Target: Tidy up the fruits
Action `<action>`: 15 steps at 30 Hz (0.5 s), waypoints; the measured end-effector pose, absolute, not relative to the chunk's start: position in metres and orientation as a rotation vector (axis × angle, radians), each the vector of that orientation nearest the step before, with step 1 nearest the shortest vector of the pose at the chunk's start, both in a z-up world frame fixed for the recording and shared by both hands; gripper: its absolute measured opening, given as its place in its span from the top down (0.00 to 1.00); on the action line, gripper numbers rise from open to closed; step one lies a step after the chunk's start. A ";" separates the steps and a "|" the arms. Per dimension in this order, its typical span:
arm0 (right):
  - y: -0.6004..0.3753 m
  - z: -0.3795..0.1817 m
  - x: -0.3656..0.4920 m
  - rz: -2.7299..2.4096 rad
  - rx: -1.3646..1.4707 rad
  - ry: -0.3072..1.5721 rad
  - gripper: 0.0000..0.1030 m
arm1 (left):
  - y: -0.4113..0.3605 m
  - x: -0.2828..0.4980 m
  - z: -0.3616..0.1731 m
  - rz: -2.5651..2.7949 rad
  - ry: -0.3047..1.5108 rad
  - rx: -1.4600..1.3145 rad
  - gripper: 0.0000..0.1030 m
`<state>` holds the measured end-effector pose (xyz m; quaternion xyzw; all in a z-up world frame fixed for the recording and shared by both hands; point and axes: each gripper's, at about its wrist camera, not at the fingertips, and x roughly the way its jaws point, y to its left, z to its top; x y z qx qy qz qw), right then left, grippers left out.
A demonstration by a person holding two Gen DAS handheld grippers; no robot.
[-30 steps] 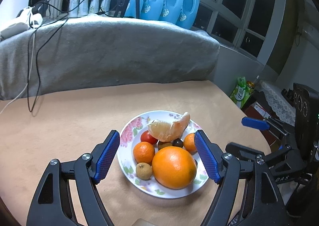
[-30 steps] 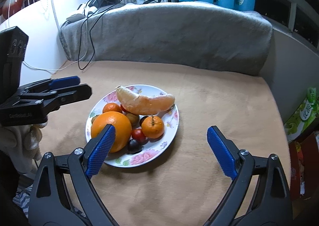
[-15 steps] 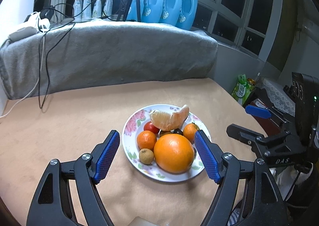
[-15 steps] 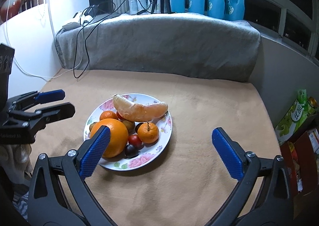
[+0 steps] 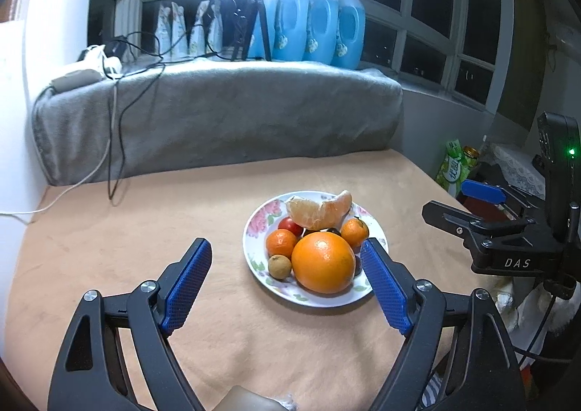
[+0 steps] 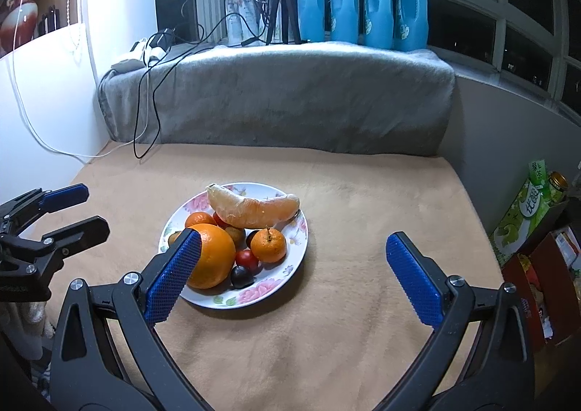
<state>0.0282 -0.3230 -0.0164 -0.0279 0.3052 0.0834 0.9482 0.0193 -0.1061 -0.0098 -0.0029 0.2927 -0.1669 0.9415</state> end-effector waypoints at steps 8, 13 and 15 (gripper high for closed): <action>-0.327 -0.009 0.012 0.154 -0.044 0.587 0.00 | -0.104 0.004 -0.004 -0.310 0.566 0.001 0.18; -0.330 -0.005 0.002 0.136 -0.044 0.567 0.00 | -0.103 -0.006 -0.002 -0.293 0.548 0.006 0.18; -0.331 -0.004 -0.002 0.130 -0.040 0.558 0.00 | -0.102 -0.009 -0.001 -0.287 0.546 0.005 0.18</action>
